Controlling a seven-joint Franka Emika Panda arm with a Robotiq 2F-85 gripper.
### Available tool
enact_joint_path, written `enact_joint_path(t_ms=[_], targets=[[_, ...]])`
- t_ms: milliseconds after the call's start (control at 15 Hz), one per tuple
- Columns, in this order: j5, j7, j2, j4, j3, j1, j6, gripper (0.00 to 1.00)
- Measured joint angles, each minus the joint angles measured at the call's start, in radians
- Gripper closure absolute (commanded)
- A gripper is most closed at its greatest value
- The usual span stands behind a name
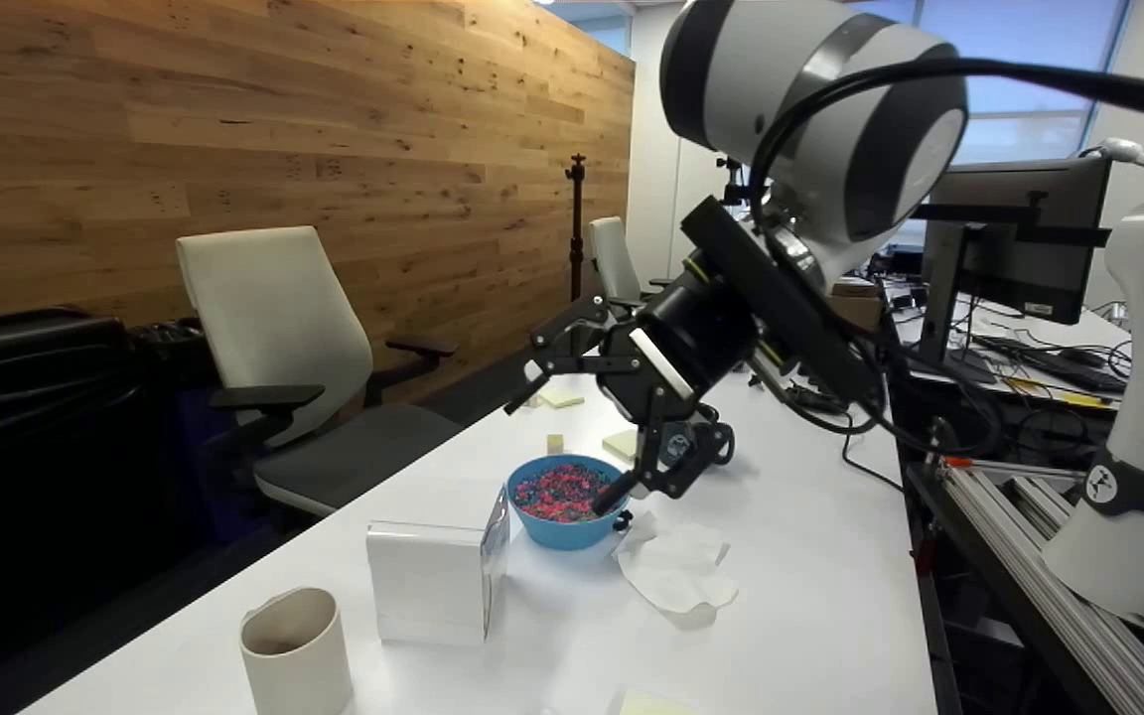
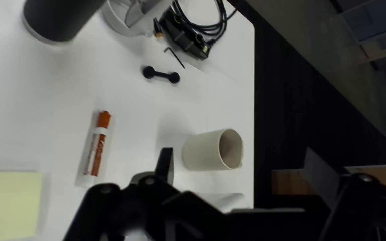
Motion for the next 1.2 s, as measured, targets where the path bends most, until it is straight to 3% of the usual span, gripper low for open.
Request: enact_joint_path(t_ms=[133, 533, 867, 1200], targets=[[0.055, -0.138, 0.039, 0.04, -0.057, 0.0, -0.003, 0.0], [0.048, -0.373, 0.124, 0.08, -0.191, 0.027, -0.067, 0.0], [0.048, -0.485, 0.162, 0.077, -0.235, 0.082, -0.066, 0.0], [0.048, -0.539, 0.166, 0.091, -0.358, 0.157, -0.063, 0.0]])
